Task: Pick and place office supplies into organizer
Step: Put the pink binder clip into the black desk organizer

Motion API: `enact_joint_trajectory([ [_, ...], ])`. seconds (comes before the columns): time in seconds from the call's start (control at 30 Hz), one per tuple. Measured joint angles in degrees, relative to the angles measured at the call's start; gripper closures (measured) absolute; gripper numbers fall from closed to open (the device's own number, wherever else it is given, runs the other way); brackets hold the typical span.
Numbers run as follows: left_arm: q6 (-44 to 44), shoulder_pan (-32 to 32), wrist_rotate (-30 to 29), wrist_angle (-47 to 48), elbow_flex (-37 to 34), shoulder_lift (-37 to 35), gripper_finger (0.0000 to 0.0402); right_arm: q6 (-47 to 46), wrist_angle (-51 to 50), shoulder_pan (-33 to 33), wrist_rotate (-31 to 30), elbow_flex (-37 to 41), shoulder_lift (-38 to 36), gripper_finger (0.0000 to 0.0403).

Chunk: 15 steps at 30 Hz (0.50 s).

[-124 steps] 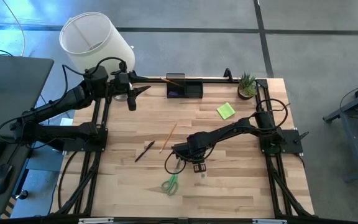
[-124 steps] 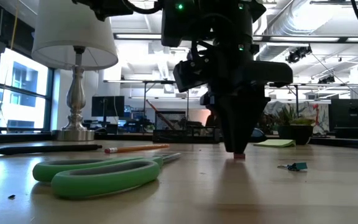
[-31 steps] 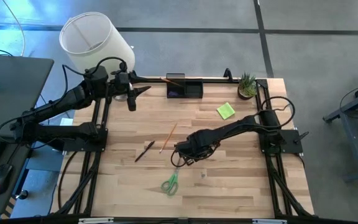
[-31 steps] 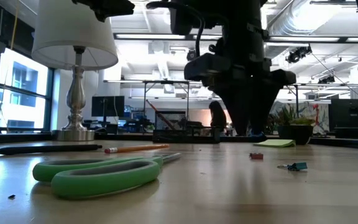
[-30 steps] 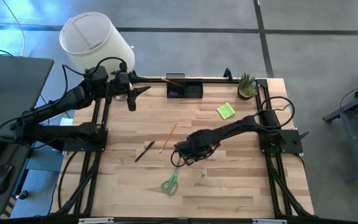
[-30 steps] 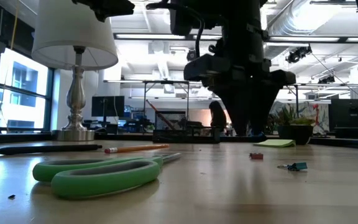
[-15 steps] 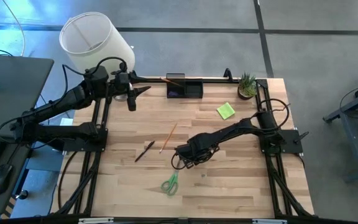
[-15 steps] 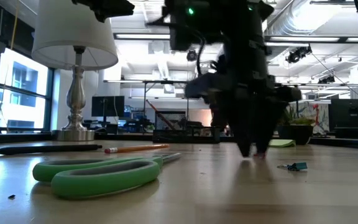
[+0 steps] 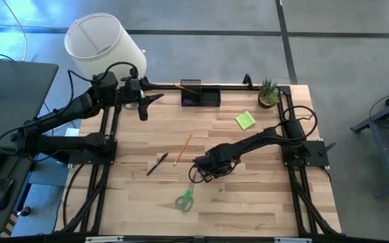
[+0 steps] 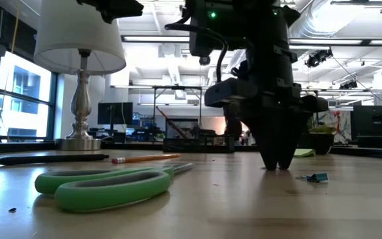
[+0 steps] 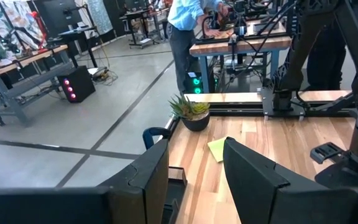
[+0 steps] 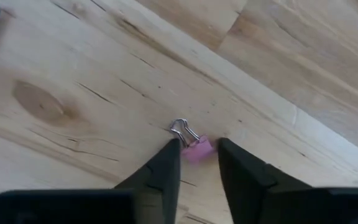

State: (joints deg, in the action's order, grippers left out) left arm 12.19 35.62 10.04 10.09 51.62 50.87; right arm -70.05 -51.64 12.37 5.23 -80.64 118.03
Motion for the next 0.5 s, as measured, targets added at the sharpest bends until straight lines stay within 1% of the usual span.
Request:
enact_joint_trajectory([
  [0.1,0.0,0.0,0.0,0.0,0.0,0.0,0.0261,0.0,-0.1,0.1,-1.5,0.1,-0.6,0.0347],
  [0.23,0.0,0.0,0.0,0.0,0.0,0.0,0.0261,1.7,0.1,0.0,-1.7,0.1,-0.8,0.0392],
  [0.3,0.0,0.0,0.0,0.0,0.0,0.0,0.0261,3.0,0.1,0.0,-1.7,0.1,-0.8,0.0399],
  [0.5,0.0,0.0,0.0,-0.1,0.0,0.0,0.0261,5.8,-0.5,-1.2,-3.5,0.2,-1.9,0.0401],
])
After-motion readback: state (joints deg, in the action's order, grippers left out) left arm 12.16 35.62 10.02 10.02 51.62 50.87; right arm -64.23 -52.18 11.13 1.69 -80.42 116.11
